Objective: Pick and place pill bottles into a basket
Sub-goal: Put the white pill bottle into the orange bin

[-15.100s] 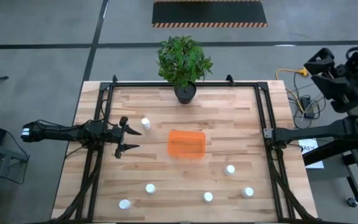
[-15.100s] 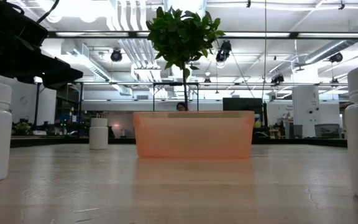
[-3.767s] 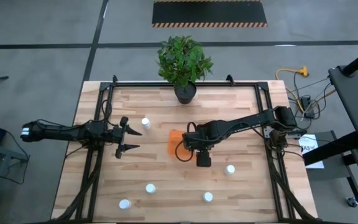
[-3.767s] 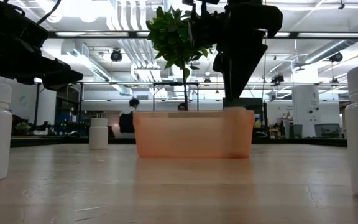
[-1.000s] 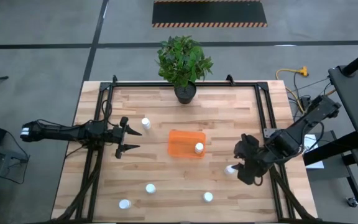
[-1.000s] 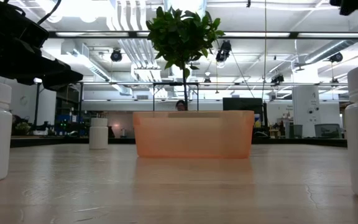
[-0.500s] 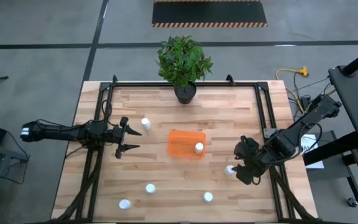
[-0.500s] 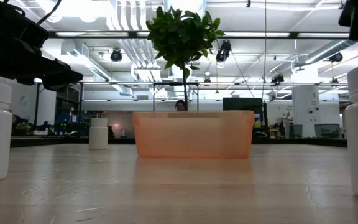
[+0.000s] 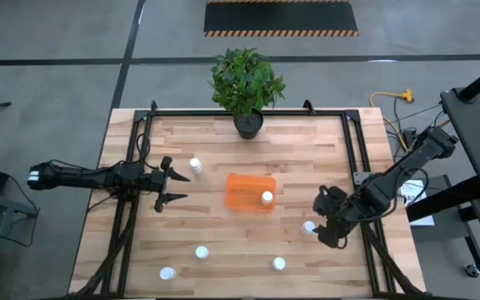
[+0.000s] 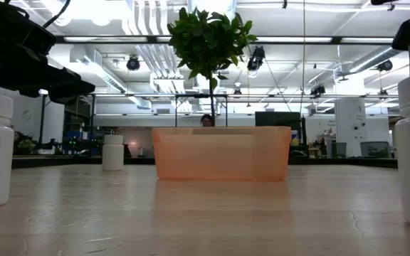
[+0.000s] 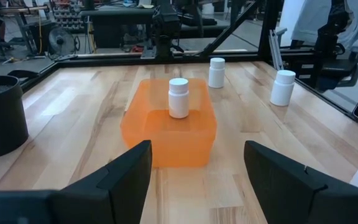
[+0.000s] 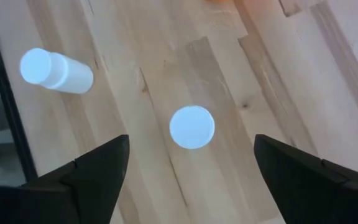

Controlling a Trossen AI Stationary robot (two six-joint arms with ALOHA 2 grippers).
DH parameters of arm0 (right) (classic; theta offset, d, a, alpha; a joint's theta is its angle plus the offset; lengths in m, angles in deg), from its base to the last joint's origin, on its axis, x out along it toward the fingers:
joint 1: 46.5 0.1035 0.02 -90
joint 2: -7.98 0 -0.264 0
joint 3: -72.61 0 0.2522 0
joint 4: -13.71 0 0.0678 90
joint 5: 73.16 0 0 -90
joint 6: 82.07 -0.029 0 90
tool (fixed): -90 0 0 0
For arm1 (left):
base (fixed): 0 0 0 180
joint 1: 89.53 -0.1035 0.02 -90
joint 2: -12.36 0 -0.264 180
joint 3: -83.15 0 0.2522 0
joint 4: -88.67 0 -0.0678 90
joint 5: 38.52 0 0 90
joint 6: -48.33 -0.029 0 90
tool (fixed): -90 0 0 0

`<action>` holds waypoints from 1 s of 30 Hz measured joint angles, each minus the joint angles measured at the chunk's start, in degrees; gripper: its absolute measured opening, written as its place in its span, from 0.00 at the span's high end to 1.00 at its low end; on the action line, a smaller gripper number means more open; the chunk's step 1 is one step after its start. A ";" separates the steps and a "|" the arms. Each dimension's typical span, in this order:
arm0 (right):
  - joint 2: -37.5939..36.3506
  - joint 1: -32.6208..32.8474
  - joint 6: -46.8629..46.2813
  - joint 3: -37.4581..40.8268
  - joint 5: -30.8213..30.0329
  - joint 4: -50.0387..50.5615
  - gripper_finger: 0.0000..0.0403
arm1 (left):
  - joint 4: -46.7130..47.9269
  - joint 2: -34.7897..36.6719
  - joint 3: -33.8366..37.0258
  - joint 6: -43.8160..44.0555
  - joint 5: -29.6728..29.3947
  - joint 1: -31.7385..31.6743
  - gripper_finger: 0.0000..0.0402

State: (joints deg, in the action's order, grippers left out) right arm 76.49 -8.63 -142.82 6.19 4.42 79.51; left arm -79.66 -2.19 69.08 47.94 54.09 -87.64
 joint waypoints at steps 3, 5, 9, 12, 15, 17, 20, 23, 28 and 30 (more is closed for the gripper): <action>0.00 0.00 1.52 1.12 -1.30 -2.05 0.19 | 0.00 -0.04 0.00 -0.02 0.00 0.00 0.41; 0.00 0.00 2.11 2.14 -1.57 -3.13 0.19 | 0.00 -0.04 0.00 -0.01 -0.01 0.00 0.41; 0.00 0.00 2.17 4.88 -1.64 -6.65 0.19 | 0.00 0.01 0.00 0.00 0.01 0.02 0.41; 0.07 0.00 2.21 6.28 -1.63 -8.64 0.19 | 0.00 -0.04 0.00 -0.01 0.00 0.02 0.41; 0.07 0.00 2.68 7.20 -1.63 -9.16 0.19 | 0.00 -0.04 0.00 0.00 -0.01 0.02 0.41; 0.07 0.00 2.90 7.81 -1.62 -9.32 0.19 | 0.00 -0.02 0.00 -0.02 -0.01 0.02 0.41; 0.07 0.00 3.55 8.93 -1.62 -10.40 0.19 | 0.00 -0.01 0.00 -0.02 0.01 0.02 0.41; 0.07 0.00 5.15 10.06 -1.60 -12.71 0.19 | 0.00 -0.03 0.00 0.00 -0.01 0.02 0.41; 0.07 0.00 4.82 11.77 -1.58 -13.96 0.19 | -0.02 -0.01 0.00 -0.01 -0.01 0.02 0.41; 0.07 -0.02 4.32 12.50 -1.58 -14.78 0.19 | 0.01 -0.04 0.00 -0.01 0.00 0.02 0.41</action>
State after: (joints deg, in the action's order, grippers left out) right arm 76.55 -8.65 -138.50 18.69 2.84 64.73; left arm -79.65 -2.23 69.08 47.93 54.08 -87.61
